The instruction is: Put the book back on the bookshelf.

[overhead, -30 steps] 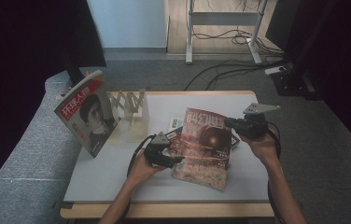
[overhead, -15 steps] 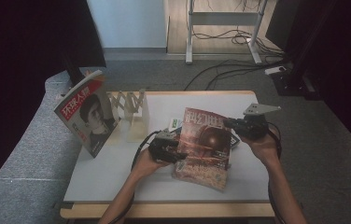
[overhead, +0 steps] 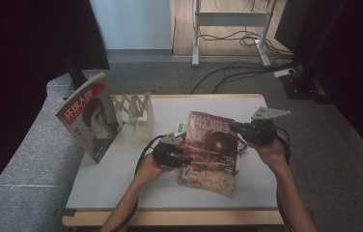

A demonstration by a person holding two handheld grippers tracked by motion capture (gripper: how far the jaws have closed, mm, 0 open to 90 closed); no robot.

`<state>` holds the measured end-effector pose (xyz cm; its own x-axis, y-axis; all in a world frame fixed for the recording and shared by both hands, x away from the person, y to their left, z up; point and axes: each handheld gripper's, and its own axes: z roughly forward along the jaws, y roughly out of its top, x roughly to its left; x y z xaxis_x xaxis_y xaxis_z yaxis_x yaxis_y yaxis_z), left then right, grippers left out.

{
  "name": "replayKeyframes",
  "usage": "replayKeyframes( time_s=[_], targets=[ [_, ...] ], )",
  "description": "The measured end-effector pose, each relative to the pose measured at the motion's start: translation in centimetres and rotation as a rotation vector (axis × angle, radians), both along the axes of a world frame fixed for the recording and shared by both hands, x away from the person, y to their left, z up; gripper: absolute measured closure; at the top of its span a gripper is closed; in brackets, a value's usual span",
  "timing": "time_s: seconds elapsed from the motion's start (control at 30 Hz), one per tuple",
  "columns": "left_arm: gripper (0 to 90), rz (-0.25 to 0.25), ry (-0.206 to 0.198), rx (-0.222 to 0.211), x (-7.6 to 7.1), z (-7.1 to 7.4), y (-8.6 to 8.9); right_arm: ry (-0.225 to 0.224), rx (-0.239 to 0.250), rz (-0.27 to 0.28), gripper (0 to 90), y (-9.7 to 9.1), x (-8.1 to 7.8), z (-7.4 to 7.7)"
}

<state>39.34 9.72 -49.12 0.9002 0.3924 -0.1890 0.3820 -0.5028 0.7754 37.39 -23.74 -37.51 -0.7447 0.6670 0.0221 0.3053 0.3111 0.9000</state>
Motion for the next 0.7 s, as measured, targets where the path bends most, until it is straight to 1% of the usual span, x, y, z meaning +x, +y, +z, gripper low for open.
replayKeyframes(
  time_s=[0.2,0.33,0.4,0.5,0.7],
  targets=[
    [59.5,-0.002,0.002,-0.028,-0.1,0.3,1.2,-0.013,0.017,0.026,83.0,0.8,0.0,0.4],
    [62.9,-0.008,0.009,-0.035,-0.1,0.5,2.1,-0.027,0.018,0.046,83.1,1.6,0.0,0.7],
    [64.1,-0.006,0.010,-0.036,-0.1,0.7,2.7,-0.031,0.017,0.054,83.1,1.9,0.0,0.8],
    [65.6,-0.002,-0.003,-0.023,-0.2,1.2,3.6,-0.036,0.018,0.069,83.0,2.4,0.0,0.9],
    [68.2,0.018,-0.026,-0.014,-0.2,1.8,5.3,-0.041,0.024,0.094,82.9,3.1,0.0,1.0]
  ],
)
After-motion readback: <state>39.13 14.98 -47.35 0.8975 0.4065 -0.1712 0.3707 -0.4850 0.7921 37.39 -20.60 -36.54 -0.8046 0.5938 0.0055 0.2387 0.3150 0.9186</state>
